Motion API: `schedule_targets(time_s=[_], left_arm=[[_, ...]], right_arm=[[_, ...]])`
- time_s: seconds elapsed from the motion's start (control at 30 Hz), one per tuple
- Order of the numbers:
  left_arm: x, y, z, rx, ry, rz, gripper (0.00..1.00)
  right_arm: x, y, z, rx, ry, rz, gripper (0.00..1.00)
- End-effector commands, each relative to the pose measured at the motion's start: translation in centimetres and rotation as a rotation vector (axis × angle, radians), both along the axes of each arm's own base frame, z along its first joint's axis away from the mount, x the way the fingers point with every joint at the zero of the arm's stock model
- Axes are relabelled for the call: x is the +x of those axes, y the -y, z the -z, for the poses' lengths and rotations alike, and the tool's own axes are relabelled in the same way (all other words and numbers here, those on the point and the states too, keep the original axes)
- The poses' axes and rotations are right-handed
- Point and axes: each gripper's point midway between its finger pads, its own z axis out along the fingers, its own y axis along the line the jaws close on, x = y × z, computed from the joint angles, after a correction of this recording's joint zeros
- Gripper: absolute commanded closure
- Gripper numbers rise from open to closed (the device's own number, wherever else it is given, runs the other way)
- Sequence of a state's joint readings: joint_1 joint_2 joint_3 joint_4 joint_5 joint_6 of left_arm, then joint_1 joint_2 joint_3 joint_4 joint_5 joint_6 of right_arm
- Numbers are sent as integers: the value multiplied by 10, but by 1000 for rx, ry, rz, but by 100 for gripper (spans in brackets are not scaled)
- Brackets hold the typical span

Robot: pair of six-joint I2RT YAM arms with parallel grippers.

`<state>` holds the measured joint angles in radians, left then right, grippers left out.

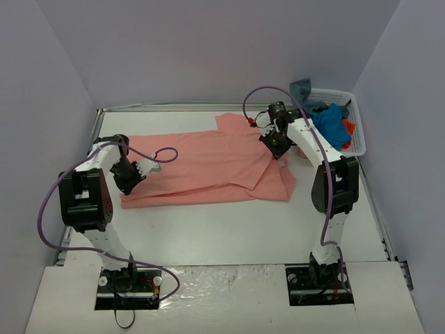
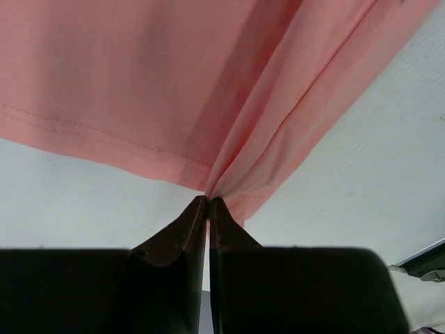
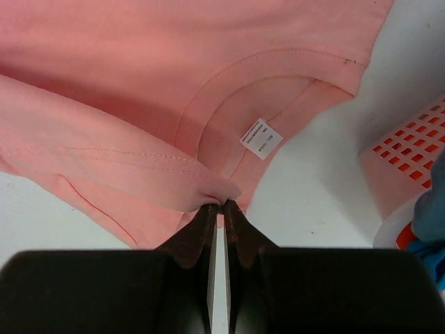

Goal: Fold and stack the t-shirts
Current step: Fold the flattened tshirt in 1/3 of the way

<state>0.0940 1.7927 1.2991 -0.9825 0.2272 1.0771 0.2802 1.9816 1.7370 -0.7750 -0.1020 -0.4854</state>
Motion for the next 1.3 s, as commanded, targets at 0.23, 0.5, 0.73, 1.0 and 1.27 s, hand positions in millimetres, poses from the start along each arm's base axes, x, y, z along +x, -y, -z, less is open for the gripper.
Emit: schedule_targets(time_s=[0.23,0.5,0.73,1.0,1.27], left_arm=[[21,-9,-10,34,41,-48,94],[22,-13,-3,55,25,-52,66],[26,-21,-10,97,83,-85,57],[29,-40,-38,149,198,-157,54],[35,-46,-78,115,347,-337,49]], right_arm=[[17,5,8,-42,-11,2,100],[23,3,18,-44,-22,2,100],[36,1,17,-41,8,23,89],[60,2,5,-57,109,53,57],[24,4,-16,-16,104,22,55]])
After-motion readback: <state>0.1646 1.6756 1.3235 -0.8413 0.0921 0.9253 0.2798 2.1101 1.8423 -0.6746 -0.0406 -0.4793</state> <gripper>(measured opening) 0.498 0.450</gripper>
